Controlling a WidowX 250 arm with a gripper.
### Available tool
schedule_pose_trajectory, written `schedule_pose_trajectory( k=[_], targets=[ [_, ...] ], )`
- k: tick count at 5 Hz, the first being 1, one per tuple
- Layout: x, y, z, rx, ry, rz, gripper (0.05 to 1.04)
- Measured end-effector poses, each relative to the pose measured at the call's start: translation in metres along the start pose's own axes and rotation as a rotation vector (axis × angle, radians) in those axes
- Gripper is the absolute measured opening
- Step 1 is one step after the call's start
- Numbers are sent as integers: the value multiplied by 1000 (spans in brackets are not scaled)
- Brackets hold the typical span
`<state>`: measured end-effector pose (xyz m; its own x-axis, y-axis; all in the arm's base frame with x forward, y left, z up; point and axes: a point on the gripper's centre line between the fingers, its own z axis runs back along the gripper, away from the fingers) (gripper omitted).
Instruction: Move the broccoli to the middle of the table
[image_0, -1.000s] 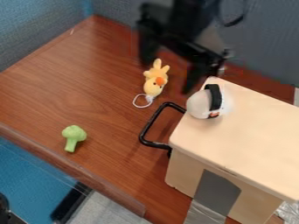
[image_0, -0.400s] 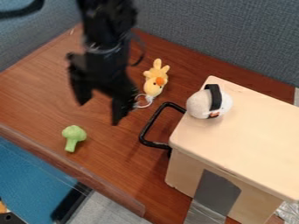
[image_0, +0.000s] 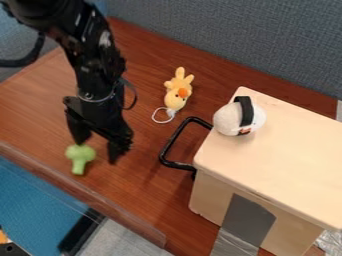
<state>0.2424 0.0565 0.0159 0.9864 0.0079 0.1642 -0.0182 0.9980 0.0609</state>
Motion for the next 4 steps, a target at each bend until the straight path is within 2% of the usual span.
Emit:
schedule_pose_trajectory(
  k=[1,3,4],
  targets=[
    [-7,7,-22,-8,51,12,999],
    [-15,11,-25,8,133,16,999],
    [-23,9,-18,14,141,20,997]
  ],
)
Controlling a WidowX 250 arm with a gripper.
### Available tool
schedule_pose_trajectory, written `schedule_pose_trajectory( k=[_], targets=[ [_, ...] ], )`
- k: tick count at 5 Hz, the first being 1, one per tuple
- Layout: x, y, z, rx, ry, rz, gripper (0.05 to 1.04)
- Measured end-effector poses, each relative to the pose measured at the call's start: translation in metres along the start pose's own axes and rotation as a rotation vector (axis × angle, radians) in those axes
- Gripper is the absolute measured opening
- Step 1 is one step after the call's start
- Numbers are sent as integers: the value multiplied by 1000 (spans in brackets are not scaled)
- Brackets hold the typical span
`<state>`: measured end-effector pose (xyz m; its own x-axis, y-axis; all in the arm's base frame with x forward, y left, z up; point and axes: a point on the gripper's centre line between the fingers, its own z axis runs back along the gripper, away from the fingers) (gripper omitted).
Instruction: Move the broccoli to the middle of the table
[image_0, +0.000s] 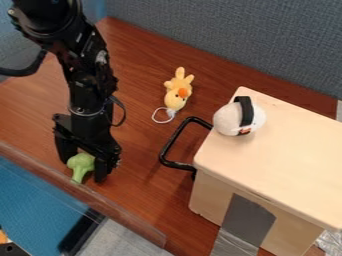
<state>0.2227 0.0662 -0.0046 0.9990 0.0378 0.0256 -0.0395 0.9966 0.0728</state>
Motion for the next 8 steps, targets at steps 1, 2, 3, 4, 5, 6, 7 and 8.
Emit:
schedule_pose_trajectory(
  k=[1,2,3,4,5,6,7,8],
  targets=[
    [-8,-1,9,8,8,17,948],
    [-8,-2,9,9,7,23,665],
    [-2,1,11,21,-10,33,478],
    [0,3,13,32,-6,40,400],
    [8,9,23,54,-11,44,340],
    [34,16,51,73,-93,39,227],
    [57,29,64,75,-143,66,77],
    [77,39,62,58,-160,103,48]
  ],
)
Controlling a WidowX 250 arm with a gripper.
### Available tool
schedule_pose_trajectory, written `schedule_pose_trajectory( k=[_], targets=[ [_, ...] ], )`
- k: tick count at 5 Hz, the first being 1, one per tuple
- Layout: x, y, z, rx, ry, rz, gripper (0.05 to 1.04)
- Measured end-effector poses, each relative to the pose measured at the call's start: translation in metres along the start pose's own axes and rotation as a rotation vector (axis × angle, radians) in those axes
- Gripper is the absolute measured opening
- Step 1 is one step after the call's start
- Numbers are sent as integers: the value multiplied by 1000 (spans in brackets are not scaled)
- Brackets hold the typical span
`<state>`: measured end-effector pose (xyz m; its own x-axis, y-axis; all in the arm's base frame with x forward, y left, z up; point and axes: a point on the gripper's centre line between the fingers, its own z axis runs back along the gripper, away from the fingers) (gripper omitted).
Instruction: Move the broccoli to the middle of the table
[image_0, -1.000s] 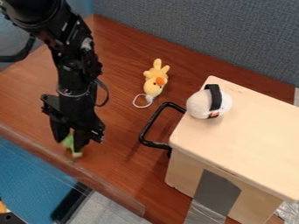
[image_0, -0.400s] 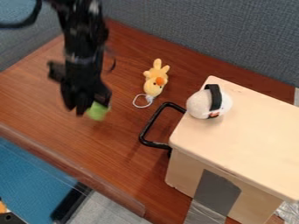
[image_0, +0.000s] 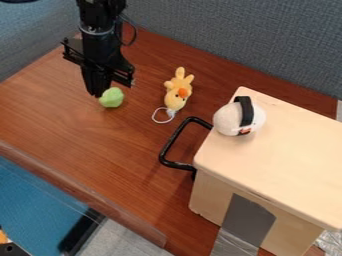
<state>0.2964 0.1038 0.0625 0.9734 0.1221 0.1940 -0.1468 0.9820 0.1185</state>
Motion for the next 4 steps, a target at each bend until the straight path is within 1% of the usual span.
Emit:
schedule_pose_trajectory(
  k=[1,2,3,4],
  targets=[
    [10,5,-3,-10,8,9,68],
    [9,4,-3,-14,17,7,214],
    [13,11,-9,-29,24,43,471],
    [21,12,-18,-47,27,58,783]
  ],
)
